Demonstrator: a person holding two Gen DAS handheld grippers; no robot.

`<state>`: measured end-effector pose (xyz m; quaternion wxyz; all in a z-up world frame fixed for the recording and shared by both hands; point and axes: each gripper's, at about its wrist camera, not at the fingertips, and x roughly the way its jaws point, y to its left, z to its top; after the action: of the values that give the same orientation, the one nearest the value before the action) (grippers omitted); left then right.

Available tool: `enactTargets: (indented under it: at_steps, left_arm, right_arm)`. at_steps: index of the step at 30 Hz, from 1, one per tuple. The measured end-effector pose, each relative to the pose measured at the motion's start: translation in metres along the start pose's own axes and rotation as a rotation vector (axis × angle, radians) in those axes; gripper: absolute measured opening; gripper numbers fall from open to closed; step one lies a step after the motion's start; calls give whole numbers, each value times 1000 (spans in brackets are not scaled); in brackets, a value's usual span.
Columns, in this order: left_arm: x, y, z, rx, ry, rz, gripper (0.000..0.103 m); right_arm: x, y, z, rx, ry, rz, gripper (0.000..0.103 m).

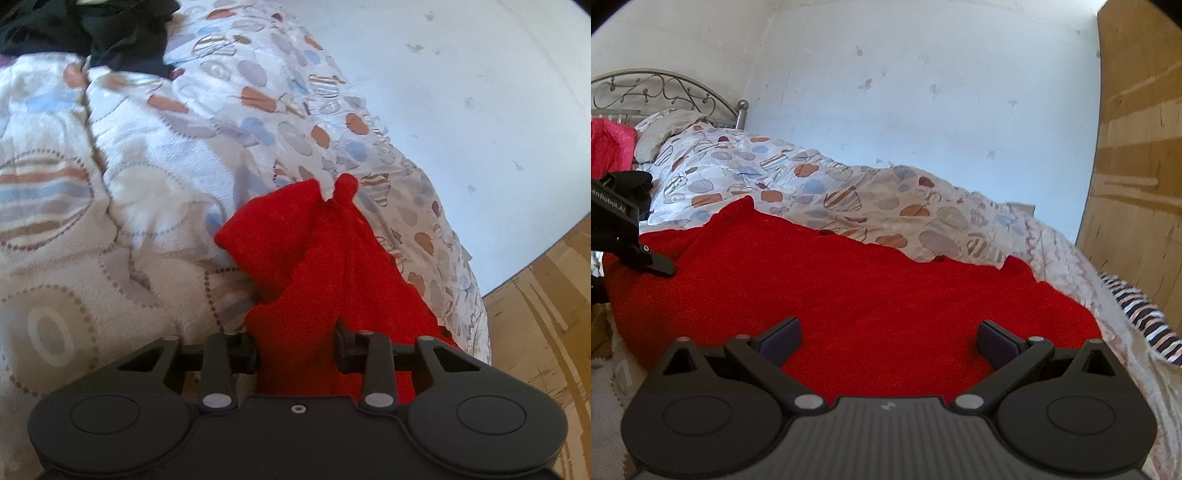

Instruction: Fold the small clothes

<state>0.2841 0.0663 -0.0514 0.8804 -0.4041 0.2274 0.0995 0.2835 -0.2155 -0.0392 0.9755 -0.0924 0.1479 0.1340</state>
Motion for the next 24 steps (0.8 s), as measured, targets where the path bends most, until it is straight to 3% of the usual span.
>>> enactTargets:
  at_steps: [7, 15, 20, 24]
  left_arm:
    - [-4, -33, 14, 176, -17, -44, 29]
    - [2, -135, 23, 483, -51, -112, 24]
    - [-1, -213, -9, 718, -28, -248, 23]
    - [-7, -260, -61, 954, 72, -389, 23]
  right_arm:
    - [-14, -29, 12, 69, 45, 27, 103]
    - [-82, -76, 1, 91, -16, -48, 103]
    - [-115, -122, -18, 200, -29, -169, 103]
    - [-133, -156, -39, 284, -3, -285, 103]
